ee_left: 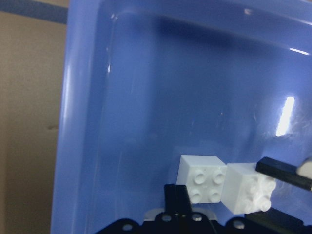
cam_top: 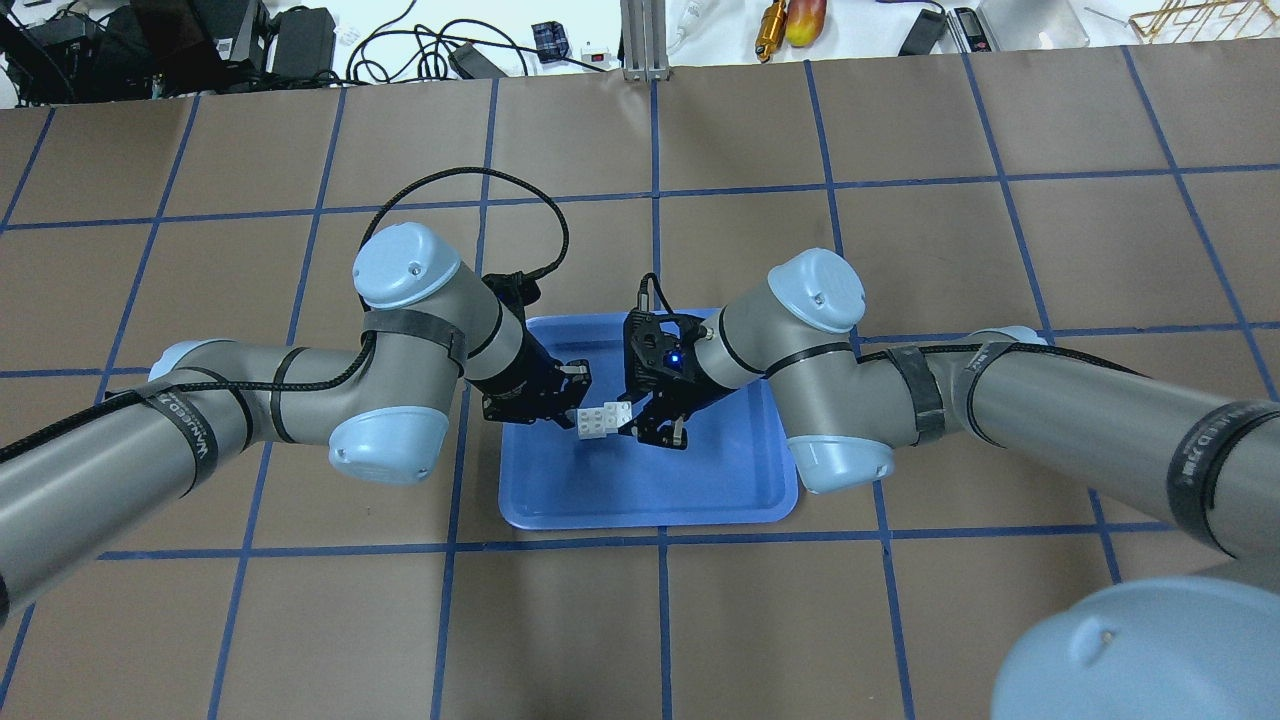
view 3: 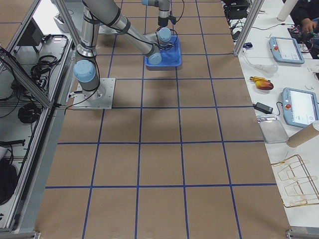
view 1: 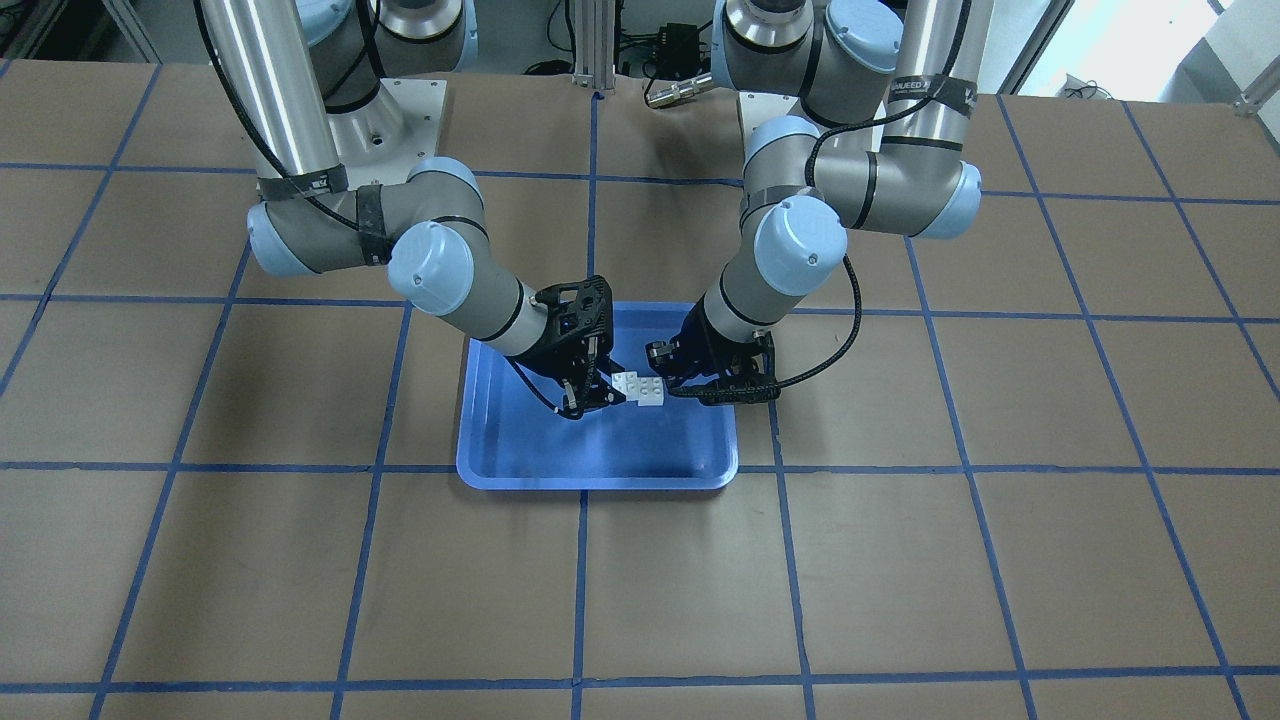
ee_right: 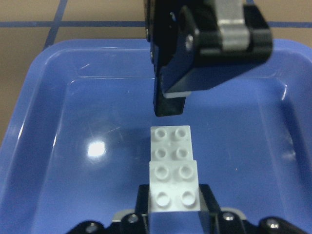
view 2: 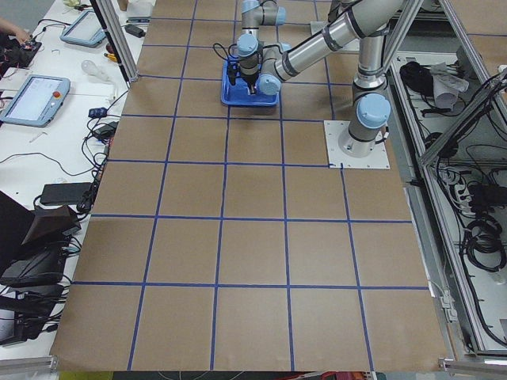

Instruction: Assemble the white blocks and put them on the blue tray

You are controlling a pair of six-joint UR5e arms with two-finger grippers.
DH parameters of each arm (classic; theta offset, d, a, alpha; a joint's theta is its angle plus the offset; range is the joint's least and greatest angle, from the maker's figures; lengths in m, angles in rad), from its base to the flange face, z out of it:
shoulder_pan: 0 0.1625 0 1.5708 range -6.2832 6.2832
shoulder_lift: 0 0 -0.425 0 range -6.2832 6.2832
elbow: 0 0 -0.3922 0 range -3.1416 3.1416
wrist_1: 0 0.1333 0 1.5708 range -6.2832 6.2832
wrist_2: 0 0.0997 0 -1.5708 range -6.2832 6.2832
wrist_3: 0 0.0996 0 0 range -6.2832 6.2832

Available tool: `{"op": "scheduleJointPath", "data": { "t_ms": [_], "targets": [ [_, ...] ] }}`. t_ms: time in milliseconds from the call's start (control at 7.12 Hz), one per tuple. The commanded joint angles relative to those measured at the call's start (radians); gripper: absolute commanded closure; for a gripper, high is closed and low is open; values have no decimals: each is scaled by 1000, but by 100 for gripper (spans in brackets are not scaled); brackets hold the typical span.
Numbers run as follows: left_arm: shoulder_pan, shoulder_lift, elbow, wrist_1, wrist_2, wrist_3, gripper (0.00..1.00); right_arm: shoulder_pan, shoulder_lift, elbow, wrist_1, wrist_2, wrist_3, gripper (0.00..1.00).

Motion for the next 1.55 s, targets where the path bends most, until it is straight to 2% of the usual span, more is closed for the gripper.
{"op": "scheduleJointPath", "data": {
  "t_ms": [0,421,562,702,983,1124,1405],
  "targets": [
    [0,1,0,0,0,-5,100,1,13,0,0,-3,2,1],
    [-2,1,0,0,0,-3,100,1,19,-10,-2,-4,76,0],
    [-2,1,0,0,0,-3,100,-1,4,-35,-25,-89,106,0],
    [-2,2,0,0,0,-2,100,-1,-36,-73,-10,-228,153,0],
    [1,-27,6,-3,6,3,100,-18,-126,-108,126,-251,178,0],
    [0,-25,5,-1,8,1,100,-21,-168,-156,250,-344,228,0],
    [-8,-31,5,3,7,-28,100,-24,-186,-306,503,-418,273,0]
  ]
}}
